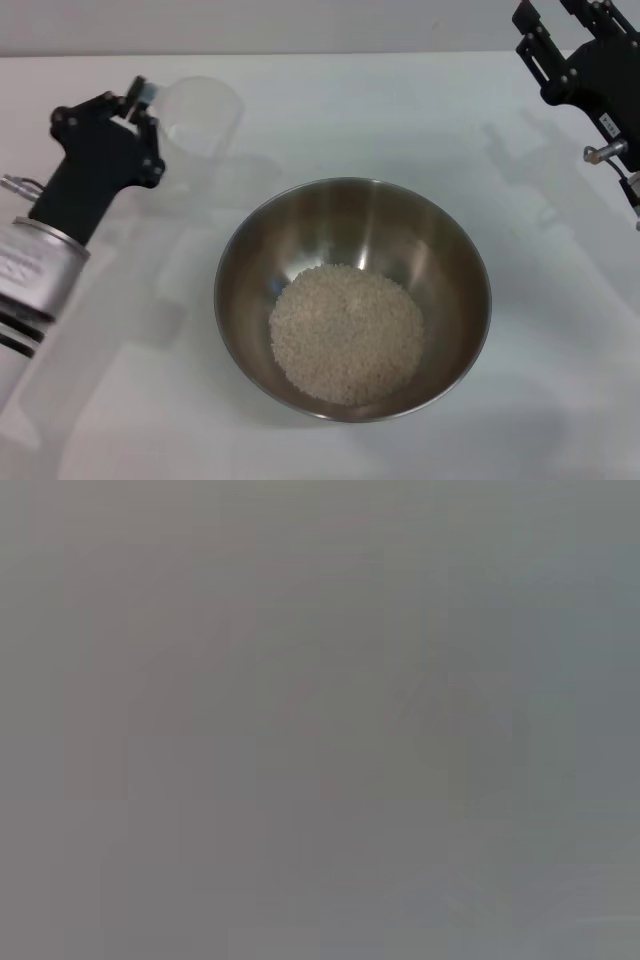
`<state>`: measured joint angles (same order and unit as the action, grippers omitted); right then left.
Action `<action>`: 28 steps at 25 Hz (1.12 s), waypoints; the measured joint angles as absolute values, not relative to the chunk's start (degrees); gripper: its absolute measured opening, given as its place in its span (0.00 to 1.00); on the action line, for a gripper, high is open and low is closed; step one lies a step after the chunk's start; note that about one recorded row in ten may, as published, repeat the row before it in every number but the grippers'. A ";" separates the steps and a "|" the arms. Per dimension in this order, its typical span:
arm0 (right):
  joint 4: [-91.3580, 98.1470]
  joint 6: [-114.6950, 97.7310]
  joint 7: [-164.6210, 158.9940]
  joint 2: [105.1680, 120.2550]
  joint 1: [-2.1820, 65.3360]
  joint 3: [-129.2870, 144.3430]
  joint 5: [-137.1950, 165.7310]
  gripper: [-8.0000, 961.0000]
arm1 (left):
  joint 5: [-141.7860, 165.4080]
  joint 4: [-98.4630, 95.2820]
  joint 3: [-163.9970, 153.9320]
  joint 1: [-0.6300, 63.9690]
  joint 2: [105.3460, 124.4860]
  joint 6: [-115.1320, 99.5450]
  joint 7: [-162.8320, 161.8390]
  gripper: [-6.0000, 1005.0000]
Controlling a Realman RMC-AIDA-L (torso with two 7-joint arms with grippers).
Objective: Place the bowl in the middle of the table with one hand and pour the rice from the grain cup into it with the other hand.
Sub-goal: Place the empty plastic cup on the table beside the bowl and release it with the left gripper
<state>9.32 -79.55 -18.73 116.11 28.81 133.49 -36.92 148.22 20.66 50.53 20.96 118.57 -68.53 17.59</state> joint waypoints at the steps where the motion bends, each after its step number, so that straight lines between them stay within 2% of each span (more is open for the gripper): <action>1: 9.35 -79.55 -18.71 116.24 28.82 133.50 -36.92 0.59 | 148.26 20.38 51.24 21.20 118.57 -67.03 14.78 0.11; 11: 9.49 -79.55 -18.71 116.74 28.83 133.31 -36.92 0.59 | 148.55 17.20 51.81 22.50 118.54 -59.78 -1.65 0.12; 28: 9.49 -79.42 -18.88 116.81 28.83 133.32 -36.89 0.59 | 148.33 16.37 51.87 22.94 118.83 -53.72 -2.16 0.13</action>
<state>9.49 -79.42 -18.88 116.81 28.83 133.32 -36.89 148.33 16.37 51.87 22.94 118.83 -53.72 -2.16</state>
